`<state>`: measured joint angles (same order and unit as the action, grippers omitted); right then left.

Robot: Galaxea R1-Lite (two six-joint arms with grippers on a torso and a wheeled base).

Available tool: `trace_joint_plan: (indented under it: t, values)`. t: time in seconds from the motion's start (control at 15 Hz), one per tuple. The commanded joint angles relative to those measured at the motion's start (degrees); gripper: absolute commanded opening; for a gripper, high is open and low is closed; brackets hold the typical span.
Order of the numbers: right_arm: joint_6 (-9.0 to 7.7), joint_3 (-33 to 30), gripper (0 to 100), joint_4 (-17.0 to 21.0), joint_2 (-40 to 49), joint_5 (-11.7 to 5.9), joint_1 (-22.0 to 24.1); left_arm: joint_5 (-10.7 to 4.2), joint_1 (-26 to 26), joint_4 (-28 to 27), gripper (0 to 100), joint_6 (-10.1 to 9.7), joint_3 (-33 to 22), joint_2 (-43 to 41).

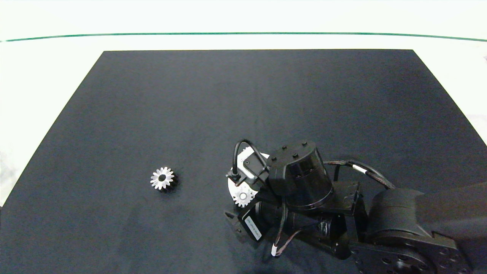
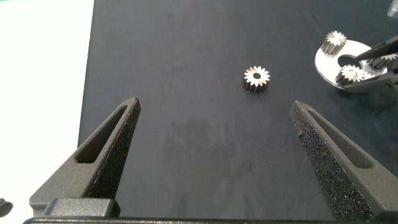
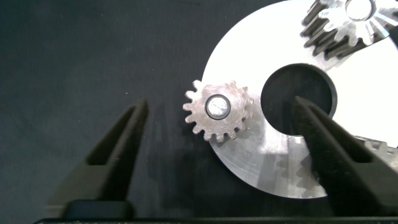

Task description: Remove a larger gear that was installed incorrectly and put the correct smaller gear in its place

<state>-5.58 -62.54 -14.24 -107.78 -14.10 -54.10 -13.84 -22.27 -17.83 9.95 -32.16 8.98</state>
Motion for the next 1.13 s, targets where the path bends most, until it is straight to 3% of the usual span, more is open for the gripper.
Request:
trace_joint_plan:
  t: [0.07,0.2,0.53,0.67,0.73,0.93,1.13]
  values:
    - [0.31,0.1,100,-0.1,2.9,-0.22,0.0,-0.14,0.0,-0.1,100,-0.02,-0.1,-0.3]
    - [0.40,0.8,100,0.0,6.0,-1.72,0.4,-0.14,0.1,-0.1,100,-0.02,-0.1,-0.5]
    - [0.66,6.7,100,2.8,17.4,-7.34,4.9,-0.93,0.6,-0.2,100,-0.02,-0.2,-0.7]
    - [0.66,9.8,100,2.9,23.3,-9.98,9.5,-0.93,1.6,-0.2,100,-0.02,-0.2,-0.8]
    - [0.66,11.3,100,3.1,26.7,-10.42,12.1,-0.93,2.1,-0.2,100,-0.02,0.0,-0.8]
    - [0.40,14.8,100,7.4,39.8,-14.28,20.3,-0.93,4.2,-2.1,100,-0.10,0.0,-1.7]
    - [-1.36,14.5,100,14.4,54.5,-14.81,32.8,-0.93,7.2,-4.5,100,-0.10,0.0,-2.7]
